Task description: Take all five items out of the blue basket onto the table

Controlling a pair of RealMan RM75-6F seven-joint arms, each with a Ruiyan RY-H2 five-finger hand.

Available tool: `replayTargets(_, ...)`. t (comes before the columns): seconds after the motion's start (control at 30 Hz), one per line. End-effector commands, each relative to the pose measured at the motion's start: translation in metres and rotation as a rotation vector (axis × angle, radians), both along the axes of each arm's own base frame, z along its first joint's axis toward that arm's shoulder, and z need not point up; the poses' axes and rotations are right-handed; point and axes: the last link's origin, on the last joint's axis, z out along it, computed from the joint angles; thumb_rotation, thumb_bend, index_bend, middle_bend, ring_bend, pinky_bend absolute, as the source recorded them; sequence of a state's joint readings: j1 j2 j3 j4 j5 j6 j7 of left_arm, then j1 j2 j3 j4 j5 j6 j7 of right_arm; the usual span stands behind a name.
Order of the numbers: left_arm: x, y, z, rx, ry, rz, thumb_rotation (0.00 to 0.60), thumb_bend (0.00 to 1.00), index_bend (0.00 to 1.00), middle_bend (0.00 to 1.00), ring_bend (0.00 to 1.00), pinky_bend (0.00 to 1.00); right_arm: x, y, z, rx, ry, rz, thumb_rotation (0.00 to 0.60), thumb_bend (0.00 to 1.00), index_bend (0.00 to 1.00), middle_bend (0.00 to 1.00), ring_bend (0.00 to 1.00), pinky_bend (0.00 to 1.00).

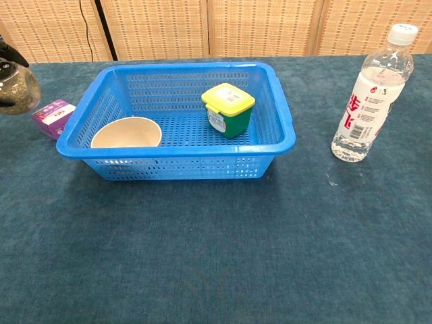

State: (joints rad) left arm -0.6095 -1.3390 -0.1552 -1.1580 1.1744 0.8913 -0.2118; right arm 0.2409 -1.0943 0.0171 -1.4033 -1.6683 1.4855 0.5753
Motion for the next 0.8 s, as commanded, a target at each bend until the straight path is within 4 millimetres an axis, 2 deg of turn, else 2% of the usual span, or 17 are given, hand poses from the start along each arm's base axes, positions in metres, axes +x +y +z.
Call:
replayTargets(0.03, -0.015, -0.020, -0.005, -0.050, 0.038, -0.028, 0.600, 0.16, 0.11, 0.03, 0.03, 0.05, 0.000, 0.000, 0.001, -0.002, -0.002, 0.001, 0.600, 0.00, 0.00, 0.00, 0.00, 0.00)
replayTargets(0.1, -0.018, -0.027, -0.006, -0.078, 0.041, -0.042, 0.600, 0.10, 0.00, 0.00, 0.00, 0.00, 0.000, 0.000, 0.001, -0.001, -0.003, 0.001, 0.600, 0.00, 0.00, 0.00, 0.00, 0.00)
replayTargets(0.27, -0.013, -0.039, -0.002, -0.107, 0.016, -0.104, 0.600, 0.04, 0.00, 0.00, 0.00, 0.00, 0.000, 0.001, 0.001, 0.001, -0.003, 0.000, 0.600, 0.00, 0.00, 0.00, 0.00, 0.00)
replayTargets(0.43, 0.006, -0.050, 0.011, -0.089, -0.036, -0.214, 0.600, 0.03, 0.00, 0.00, 0.00, 0.00, 0.001, 0.001, 0.001, 0.000, -0.005, 0.001, 0.600, 0.00, 0.00, 0.00, 0.00, 0.00)
replayTargets(0.5, 0.017, -0.052, 0.015, -0.072, -0.059, -0.267, 0.600, 0.04, 0.00, 0.00, 0.00, 0.00, 0.001, 0.002, 0.001, 0.001, -0.005, 0.002, 0.600, 0.00, 0.00, 0.00, 0.00, 0.00)
replayTargets(0.63, 0.056, -0.053, 0.013, -0.057, -0.078, -0.402, 0.600, 0.05, 0.01, 0.00, 0.01, 0.00, 0.002, 0.002, 0.000, 0.005, -0.003, 0.006, 0.600, 0.00, 0.00, 0.00, 0.00, 0.00)
replayTargets(0.7, 0.074, -0.052, 0.009, -0.056, -0.077, -0.439, 0.600, 0.07, 0.09, 0.01, 0.06, 0.00, 0.002, 0.002, 0.000, 0.005, -0.002, 0.006, 0.600, 0.00, 0.00, 0.00, 0.00, 0.00)
replayTargets(0.8, 0.109, -0.048, -0.005, -0.058, -0.060, -0.499, 0.600, 0.10, 0.23, 0.10, 0.15, 0.00, 0.001, 0.002, 0.000, 0.003, -0.002, 0.004, 0.600, 0.00, 0.00, 0.00, 0.00, 0.00)
